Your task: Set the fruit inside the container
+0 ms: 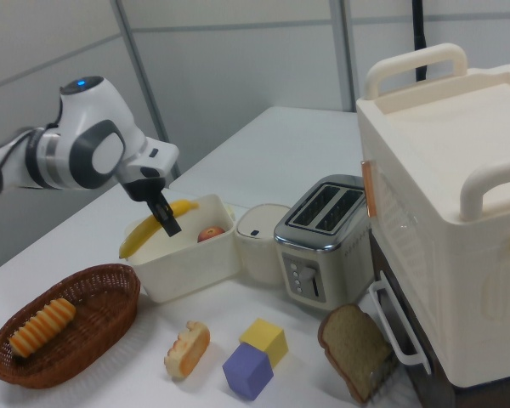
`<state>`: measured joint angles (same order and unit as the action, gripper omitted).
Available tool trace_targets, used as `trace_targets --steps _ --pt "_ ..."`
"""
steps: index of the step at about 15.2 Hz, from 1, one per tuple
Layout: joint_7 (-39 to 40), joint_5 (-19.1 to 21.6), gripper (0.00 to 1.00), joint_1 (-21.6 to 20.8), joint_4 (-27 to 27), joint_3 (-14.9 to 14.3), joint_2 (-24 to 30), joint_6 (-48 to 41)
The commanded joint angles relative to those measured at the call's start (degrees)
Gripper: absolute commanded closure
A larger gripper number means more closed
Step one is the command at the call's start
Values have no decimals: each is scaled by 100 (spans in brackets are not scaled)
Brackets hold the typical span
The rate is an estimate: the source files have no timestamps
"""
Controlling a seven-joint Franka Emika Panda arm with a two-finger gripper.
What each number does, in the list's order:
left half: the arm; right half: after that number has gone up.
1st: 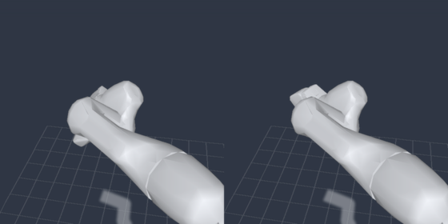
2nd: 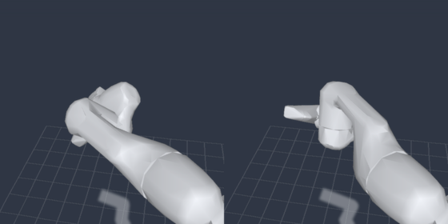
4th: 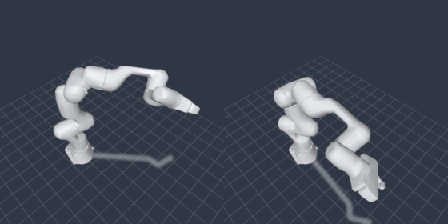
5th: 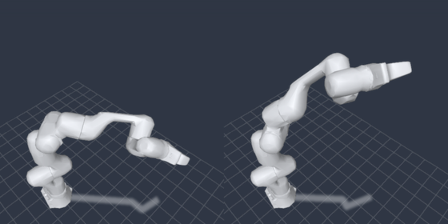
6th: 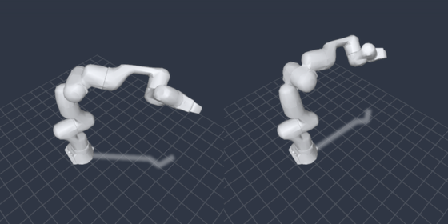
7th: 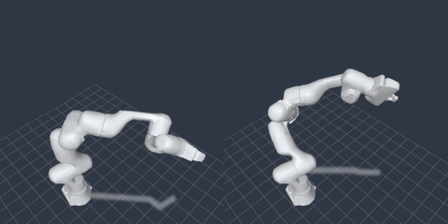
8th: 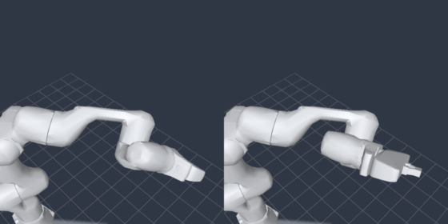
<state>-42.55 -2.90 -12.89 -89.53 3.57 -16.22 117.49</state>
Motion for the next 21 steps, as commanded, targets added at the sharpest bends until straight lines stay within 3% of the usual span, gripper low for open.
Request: trace_targets --steps 1,3,6,12,15,19,21 --pt "-1367 -306 0 -47 549 -58 -477 247" --pt "-1895 -719 0 -65 603 -58 -575 292" --pt "-2302 -1027 0 -117 603 -41 -619 336" --pt "-2162 -1011 0 -82 603 -32 -435 205" --pt "-1356 -905 0 -47 559 12 -136 -565" --pt "691 -143 0 215 410 21 329 -1963" --pt "1430 -26 0 435 401 -14 549 -2571"
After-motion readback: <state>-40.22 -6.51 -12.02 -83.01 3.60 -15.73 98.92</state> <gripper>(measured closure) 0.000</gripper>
